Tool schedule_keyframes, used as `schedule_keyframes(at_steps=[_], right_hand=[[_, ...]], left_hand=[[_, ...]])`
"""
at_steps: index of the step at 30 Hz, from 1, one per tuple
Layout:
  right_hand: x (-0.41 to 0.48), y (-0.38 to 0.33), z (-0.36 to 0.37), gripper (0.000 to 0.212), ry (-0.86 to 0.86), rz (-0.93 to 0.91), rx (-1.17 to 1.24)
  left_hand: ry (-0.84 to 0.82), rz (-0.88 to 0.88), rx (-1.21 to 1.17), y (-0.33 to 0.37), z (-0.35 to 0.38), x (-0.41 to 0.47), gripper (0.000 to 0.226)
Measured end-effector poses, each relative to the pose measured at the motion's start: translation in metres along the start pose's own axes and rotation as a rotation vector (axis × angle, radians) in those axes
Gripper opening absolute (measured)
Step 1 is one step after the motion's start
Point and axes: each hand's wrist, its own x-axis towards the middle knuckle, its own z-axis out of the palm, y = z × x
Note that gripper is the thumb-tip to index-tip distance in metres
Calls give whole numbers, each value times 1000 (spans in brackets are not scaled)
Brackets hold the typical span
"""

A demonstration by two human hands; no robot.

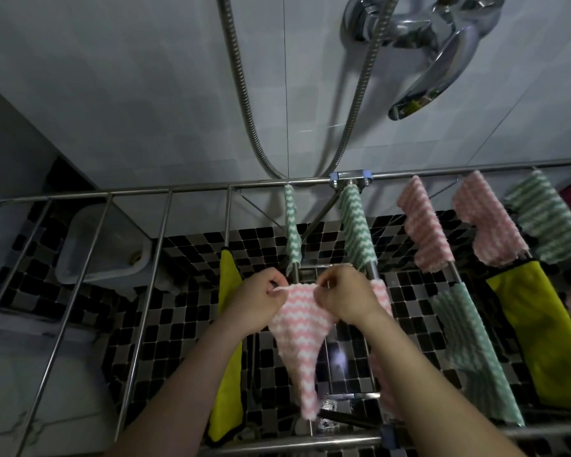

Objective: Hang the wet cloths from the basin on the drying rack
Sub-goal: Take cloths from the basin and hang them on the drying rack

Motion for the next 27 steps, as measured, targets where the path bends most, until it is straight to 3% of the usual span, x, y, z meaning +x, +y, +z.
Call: schedule_keyframes(at_steps=[3,6,9,14,19,21,24,27], right_hand=[[-3,1,10,5,43,-6,103],[-10,1,14,23,51,-43,150],[-17,2,15,15,61,-6,235],[-35,0,21,12,-59,45,354],[-52,-14,23,16,31,35,123],[-63,-17,19,19,-6,34,-1],[-84,-19,17,18,-110,58,-137],[-102,-20,27,17,-70,83,-204]], left_hand=[[47,-25,82,-5,5,-1,10],[94,-35,124,-6,9,-4,6],[160,-27,135,-7,14,-6,9],[208,-48,-5,-7,24,-4,7],[344,52,-42,7,26,-18,22],[353,111,-46,7,25,-30,27],[170,175,29,3,30,-46,50],[77,205,89,0,37,-55,69]])
